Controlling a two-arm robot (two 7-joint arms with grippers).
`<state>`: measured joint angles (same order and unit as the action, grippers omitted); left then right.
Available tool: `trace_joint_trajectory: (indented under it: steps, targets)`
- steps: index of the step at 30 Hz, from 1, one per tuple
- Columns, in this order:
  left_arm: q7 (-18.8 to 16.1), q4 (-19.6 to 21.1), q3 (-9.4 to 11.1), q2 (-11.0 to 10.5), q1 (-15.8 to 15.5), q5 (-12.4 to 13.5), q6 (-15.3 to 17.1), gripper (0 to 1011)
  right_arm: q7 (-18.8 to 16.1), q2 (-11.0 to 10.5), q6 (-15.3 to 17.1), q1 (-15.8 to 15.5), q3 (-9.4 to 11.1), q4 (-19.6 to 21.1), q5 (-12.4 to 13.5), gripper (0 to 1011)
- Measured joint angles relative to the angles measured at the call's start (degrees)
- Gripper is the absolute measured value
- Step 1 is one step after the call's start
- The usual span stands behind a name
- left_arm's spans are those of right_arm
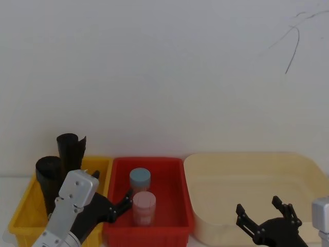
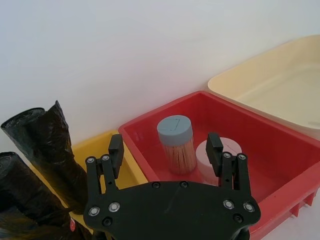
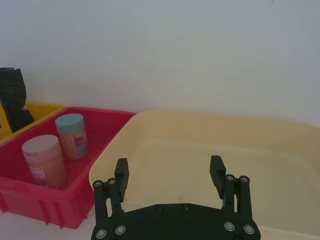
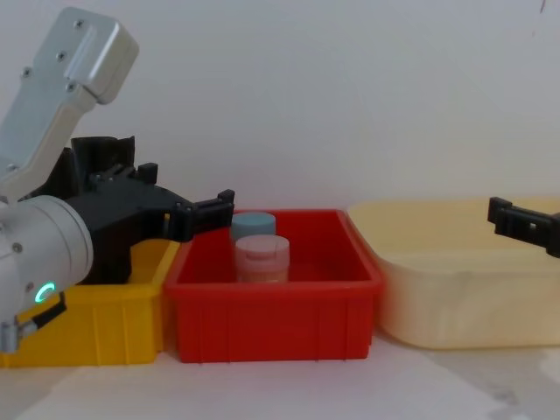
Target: Pick up the garbage bag with the one hand and transfer it to the other hand.
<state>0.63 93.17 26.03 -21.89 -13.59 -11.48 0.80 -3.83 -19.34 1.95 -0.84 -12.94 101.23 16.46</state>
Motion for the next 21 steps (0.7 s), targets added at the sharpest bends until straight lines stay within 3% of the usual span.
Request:
trace_joint_trajectory:
  steps: [21]
  targets:
    - [0.0,0.0,0.0,0.0,0.0,0.0,0.0,1000,0.0,0.0,0.0,0.0,0.0,0.0,0.0,1000]
